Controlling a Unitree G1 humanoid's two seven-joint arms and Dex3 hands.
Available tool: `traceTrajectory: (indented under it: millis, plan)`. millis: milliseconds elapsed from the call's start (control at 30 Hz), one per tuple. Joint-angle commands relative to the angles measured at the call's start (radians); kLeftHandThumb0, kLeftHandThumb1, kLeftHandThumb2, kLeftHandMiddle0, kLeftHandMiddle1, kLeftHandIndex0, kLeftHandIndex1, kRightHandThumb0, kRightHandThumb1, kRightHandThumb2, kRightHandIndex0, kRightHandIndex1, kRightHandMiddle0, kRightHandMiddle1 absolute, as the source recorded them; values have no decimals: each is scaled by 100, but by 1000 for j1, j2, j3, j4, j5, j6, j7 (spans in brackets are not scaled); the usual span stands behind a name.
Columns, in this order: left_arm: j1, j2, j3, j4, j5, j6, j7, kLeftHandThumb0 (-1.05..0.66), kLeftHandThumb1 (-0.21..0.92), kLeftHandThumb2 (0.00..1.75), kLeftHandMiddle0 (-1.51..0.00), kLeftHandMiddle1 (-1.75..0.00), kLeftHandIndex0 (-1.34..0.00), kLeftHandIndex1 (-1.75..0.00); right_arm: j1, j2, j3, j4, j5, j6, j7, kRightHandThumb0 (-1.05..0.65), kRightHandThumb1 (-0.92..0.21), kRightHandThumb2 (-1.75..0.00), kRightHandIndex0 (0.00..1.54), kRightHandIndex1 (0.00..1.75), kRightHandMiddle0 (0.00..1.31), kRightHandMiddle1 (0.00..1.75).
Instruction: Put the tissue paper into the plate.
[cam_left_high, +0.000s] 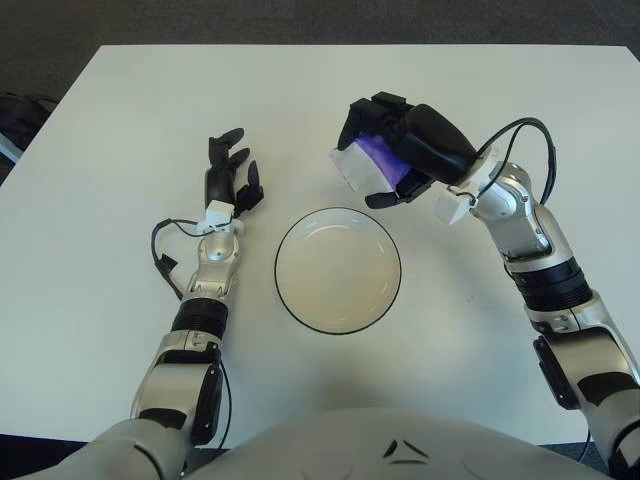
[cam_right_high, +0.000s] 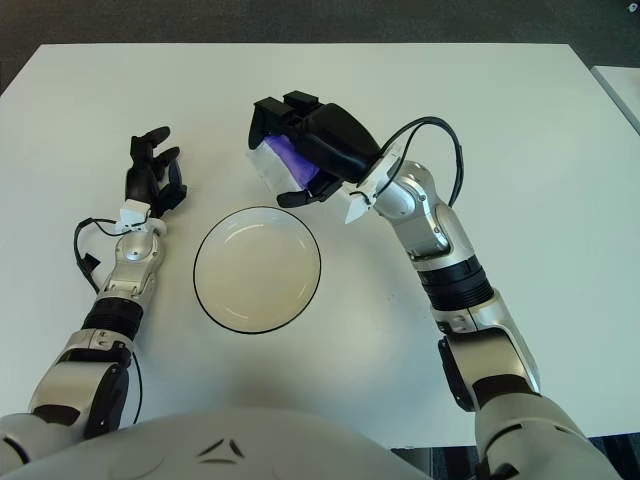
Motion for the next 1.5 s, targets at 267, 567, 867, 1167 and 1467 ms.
traceTrajectory:
  millis: [267, 567, 867, 1167, 1467]
  plan:
    - [106, -9, 4, 333, 18, -39, 13, -64, 92, 72, -26, -62, 0, -87, 47, -11, 26, -142, -48, -14, 28, -42, -50, -108, 117, 175, 47, 175]
    - [111, -26, 4, 310, 14, -62, 20, -62, 92, 72, -27, -62, 0, -84, 39, -19, 61, -146, 0, -56, 76, -42, -50, -108, 115, 175, 47, 175]
    - [144, -45, -11, 217, 29, -55, 42, -67, 92, 76, -27, -62, 0, -85, 45, -14, 79, -154, -16, -82, 89, -42, -52, -106, 111, 175, 45, 175]
    - [144, -49, -12, 195, 28, -37, 43, -69, 92, 78, -26, -65, 0, -92, 51, -15, 101, -167, -63, -137, 80, -42, -50, -108, 110, 175, 46, 175]
    - [131, -40, -12, 240, 42, -42, 70, -70, 92, 80, -25, -69, 0, -96, 70, -4, 121, -198, -97, -136, 81, -43, -47, -111, 111, 175, 49, 175]
